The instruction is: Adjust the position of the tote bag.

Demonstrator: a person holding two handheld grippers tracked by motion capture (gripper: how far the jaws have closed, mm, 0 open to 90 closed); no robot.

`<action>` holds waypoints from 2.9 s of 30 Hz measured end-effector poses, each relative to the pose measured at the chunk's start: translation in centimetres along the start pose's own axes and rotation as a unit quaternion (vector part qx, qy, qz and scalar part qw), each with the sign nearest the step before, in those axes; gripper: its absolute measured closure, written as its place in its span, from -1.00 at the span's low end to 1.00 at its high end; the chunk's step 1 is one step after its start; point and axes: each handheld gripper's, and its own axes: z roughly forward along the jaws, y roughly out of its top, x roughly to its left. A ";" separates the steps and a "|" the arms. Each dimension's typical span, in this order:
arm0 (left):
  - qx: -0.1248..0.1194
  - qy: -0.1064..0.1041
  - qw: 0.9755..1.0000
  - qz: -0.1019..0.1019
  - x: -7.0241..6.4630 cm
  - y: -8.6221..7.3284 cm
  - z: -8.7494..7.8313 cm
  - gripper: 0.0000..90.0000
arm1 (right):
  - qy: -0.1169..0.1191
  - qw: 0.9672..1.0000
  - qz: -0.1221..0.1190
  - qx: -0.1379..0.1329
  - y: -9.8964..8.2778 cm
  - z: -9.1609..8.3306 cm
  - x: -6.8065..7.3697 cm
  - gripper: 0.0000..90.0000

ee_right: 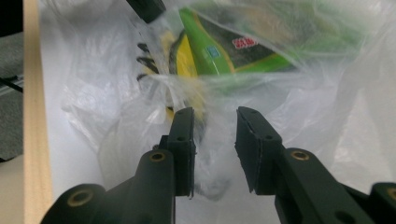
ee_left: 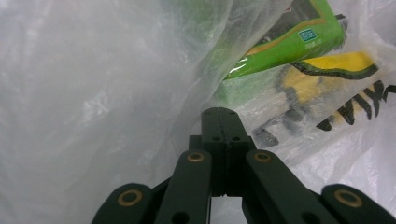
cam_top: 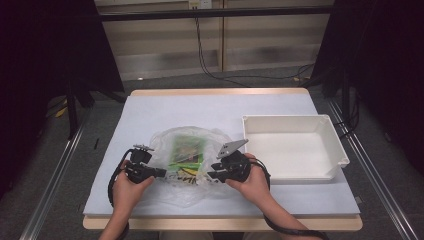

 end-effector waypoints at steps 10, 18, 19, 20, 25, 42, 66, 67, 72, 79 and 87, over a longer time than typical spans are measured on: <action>0.004 -0.007 1.000 0.012 -0.4 0.2 0.0 1.00 | 0.006 1.000 0.008 -0.019 1.4 -0.1 -0.1 0.38; 0.000 -0.011 1.000 0.010 -0.6 0.2 0.1 1.00 | 0.015 1.000 0.006 -0.020 2.7 1.0 0.5 0.28; 0.001 -0.012 1.000 0.011 -0.6 0.3 0.1 1.00 | 0.020 1.000 0.000 -0.020 3.0 1.2 0.6 0.25; 0.001 -0.012 1.000 0.012 -0.6 0.3 0.1 1.00 | 0.021 1.000 0.000 -0.019 3.1 1.4 0.8 0.24; -0.004 -0.016 1.000 0.010 -0.7 0.3 0.0 1.00 | 0.031 0.999 -0.006 -0.019 4.1 2.3 1.4 0.20; -0.012 -0.016 1.000 0.015 -0.7 0.7 -1.1 1.00 | 0.064 0.997 -0.037 -0.013 5.7 5.6 2.9 0.21; -0.050 0.034 0.997 0.042 -0.7 2.7 -2.2 0.85 | 0.065 0.994 -0.079 0.029 4.5 10.1 4.6 0.49; -0.047 0.034 0.998 0.040 -0.7 3.0 -2.0 0.90 | 0.069 0.994 -0.079 0.030 4.6 10.0 4.6 0.60; -0.051 0.046 0.997 0.027 0.5 5.0 -1.5 1.00 | 0.092 0.993 -0.067 0.028 4.1 9.8 4.4 0.92; -0.034 0.064 0.997 0.039 1.5 7.5 -0.5 1.00 | 0.106 0.992 -0.062 0.022 3.5 9.4 4.6 0.99; -0.021 0.081 0.995 0.049 2.2 9.4 1.5 1.00 | 0.114 0.991 -0.061 0.021 3.2 9.1 4.9 0.99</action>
